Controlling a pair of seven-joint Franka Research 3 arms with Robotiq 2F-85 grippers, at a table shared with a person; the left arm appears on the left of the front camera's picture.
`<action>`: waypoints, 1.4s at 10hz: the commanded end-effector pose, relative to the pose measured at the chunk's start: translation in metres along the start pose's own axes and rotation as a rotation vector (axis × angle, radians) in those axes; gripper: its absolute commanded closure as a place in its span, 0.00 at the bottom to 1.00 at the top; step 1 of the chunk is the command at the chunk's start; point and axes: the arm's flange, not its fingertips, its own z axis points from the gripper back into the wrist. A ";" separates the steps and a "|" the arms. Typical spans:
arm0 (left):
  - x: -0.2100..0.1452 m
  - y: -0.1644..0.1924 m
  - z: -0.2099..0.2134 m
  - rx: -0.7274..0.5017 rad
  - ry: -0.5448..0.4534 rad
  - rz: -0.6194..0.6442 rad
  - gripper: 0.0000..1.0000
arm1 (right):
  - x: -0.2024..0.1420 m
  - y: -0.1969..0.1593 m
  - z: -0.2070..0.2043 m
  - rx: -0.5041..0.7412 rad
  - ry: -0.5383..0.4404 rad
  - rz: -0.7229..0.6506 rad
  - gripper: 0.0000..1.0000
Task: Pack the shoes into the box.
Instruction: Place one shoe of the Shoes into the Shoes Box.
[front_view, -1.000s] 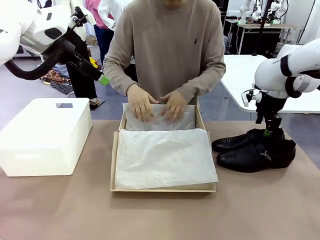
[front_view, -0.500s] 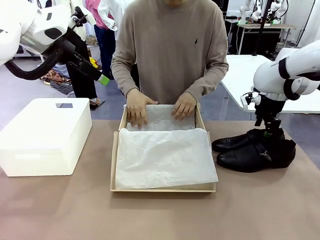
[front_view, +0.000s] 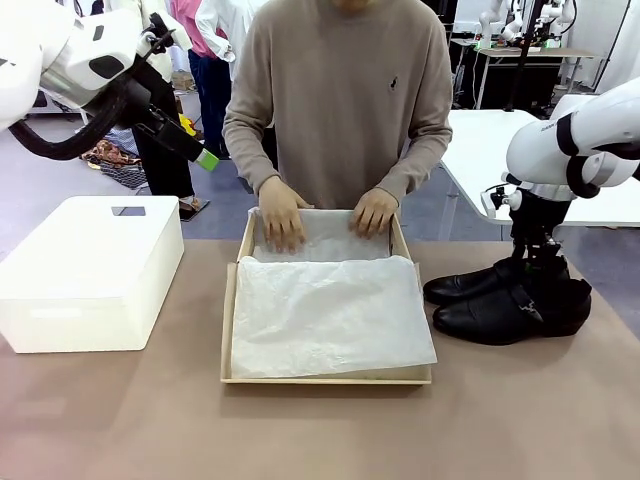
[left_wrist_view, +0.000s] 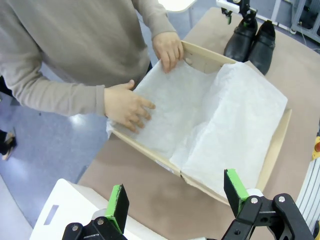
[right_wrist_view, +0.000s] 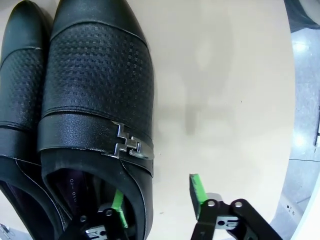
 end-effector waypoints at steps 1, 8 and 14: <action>-0.002 0.002 0.000 -0.013 -0.014 -0.007 0.00 | -0.002 -0.007 0.005 0.013 -0.024 0.029 0.93; -0.002 0.002 0.000 -0.013 -0.014 -0.007 0.00 | -0.006 -0.002 0.009 0.016 -0.035 0.008 1.00; -0.002 0.002 0.000 -0.013 -0.014 -0.007 0.00 | -0.021 -0.010 0.068 -0.022 -0.071 -0.176 1.00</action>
